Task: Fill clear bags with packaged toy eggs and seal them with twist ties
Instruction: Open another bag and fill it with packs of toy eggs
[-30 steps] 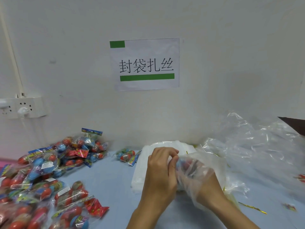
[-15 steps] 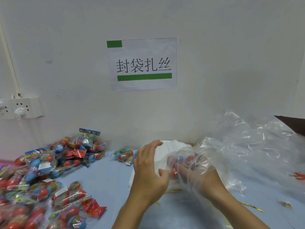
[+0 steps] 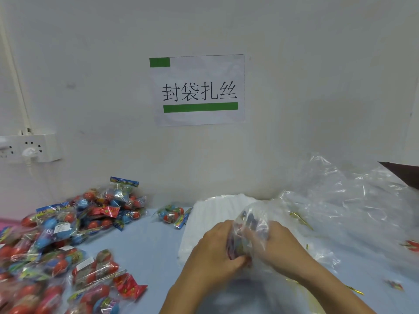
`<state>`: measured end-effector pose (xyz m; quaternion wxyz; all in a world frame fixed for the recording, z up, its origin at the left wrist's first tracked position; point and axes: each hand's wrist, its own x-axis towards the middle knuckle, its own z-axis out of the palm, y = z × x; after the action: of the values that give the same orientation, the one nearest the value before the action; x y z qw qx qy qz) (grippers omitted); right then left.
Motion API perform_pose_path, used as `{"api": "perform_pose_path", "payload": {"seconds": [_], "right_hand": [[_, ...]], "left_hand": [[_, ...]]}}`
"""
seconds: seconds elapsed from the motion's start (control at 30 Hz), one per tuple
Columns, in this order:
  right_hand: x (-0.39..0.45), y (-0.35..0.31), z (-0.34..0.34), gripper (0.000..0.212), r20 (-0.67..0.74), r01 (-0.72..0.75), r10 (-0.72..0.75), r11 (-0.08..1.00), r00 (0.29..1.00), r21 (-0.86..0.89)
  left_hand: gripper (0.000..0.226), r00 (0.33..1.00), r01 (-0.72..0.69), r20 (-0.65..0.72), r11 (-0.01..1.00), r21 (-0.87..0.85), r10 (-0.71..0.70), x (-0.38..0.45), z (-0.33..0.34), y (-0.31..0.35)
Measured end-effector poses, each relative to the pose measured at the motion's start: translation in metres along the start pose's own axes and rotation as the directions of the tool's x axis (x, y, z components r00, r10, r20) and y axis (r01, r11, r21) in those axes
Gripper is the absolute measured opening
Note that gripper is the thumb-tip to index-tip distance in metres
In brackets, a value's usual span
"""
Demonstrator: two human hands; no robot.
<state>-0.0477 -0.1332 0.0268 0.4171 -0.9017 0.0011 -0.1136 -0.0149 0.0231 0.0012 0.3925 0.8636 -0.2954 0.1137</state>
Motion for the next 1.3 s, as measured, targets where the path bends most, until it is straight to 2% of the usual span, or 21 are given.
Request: {"api": "perform_pose_path", "payload": {"seconds": [0.1, 0.3, 0.43, 0.5, 0.57, 0.63, 0.73, 0.8, 0.9, 0.97, 1.07, 1.2, 1.3], "right_hand": [[0.000, -0.004, -0.001, 0.046, -0.062, 0.038, -0.036, 0.999, 0.997, 0.029], [0.000, -0.008, -0.007, 0.055, -0.131, 0.109, -0.111, 0.994, 0.985, -0.024], [0.004, -0.006, -0.008, 0.034, -0.132, 0.102, -0.088, 0.990, 0.987, 0.102], [0.004, -0.009, -0.011, 0.042, -0.198, 0.126, -0.088, 0.974, 0.976, 0.188], [0.002, -0.014, -0.015, 0.051, -0.322, 0.190, -0.088, 0.935, 0.943, 0.300], [0.002, -0.012, -0.020, 0.052, -0.473, 0.247, -0.061, 0.907, 0.879, 0.342], [0.010, 0.011, -0.029, 0.045, -0.608, 0.168, 0.078, 0.927, 0.790, 0.336], [0.016, 0.029, -0.030, 0.039, -0.524, 0.035, 0.172, 0.932, 0.834, 0.361], [0.020, 0.042, -0.015, 0.027, -0.229, -0.111, 0.181, 0.950, 0.956, 0.291], [0.019, 0.041, -0.005, 0.023, -0.052, -0.088, 0.101, 0.973, 0.994, 0.212], [0.014, 0.035, -0.001, 0.022, 0.149, -0.020, -0.013, 0.975, 0.989, 0.221], [0.013, 0.034, -0.003, 0.015, 0.040, -0.003, -0.008, 0.964, 0.999, 0.266], [0.013, 0.034, -0.002, 0.015, 0.005, -0.025, 0.025, 0.970, 1.000, 0.240]], "left_hand": [[0.036, 0.999, 0.021, -0.028, 0.999, -0.028, -0.022, -0.001, 0.000, 0.001], [0.041, 0.993, 0.089, -0.068, 0.994, -0.070, -0.094, -0.002, 0.000, 0.004], [0.039, 0.981, 0.172, -0.086, 0.985, -0.029, -0.174, -0.001, -0.001, -0.001], [0.038, 0.969, 0.228, -0.090, 0.973, -0.031, -0.230, -0.001, -0.003, -0.001], [0.032, 0.948, 0.290, -0.106, 0.953, -0.090, -0.299, 0.000, -0.004, -0.001], [0.027, 0.927, 0.328, -0.132, 0.930, -0.165, -0.351, 0.001, -0.005, -0.003], [0.018, 0.905, 0.348, -0.148, 0.895, -0.278, -0.398, 0.003, -0.009, -0.006], [0.019, 0.894, 0.362, -0.125, 0.857, -0.366, -0.431, 0.003, -0.012, -0.009], [0.016, 0.874, 0.377, -0.112, 0.806, -0.456, -0.473, 0.004, -0.014, -0.011], [0.013, 0.858, 0.386, -0.107, 0.770, -0.508, -0.502, 0.006, -0.014, -0.012], [0.009, 0.861, 0.362, -0.063, 0.695, -0.622, -0.505, 0.008, -0.014, -0.009], [0.005, 0.859, 0.339, -0.070, 0.666, -0.664, -0.508, 0.008, -0.015, -0.006], [0.006, 0.870, 0.325, -0.093, 0.706, -0.629, -0.484, 0.008, -0.013, -0.005]]}}
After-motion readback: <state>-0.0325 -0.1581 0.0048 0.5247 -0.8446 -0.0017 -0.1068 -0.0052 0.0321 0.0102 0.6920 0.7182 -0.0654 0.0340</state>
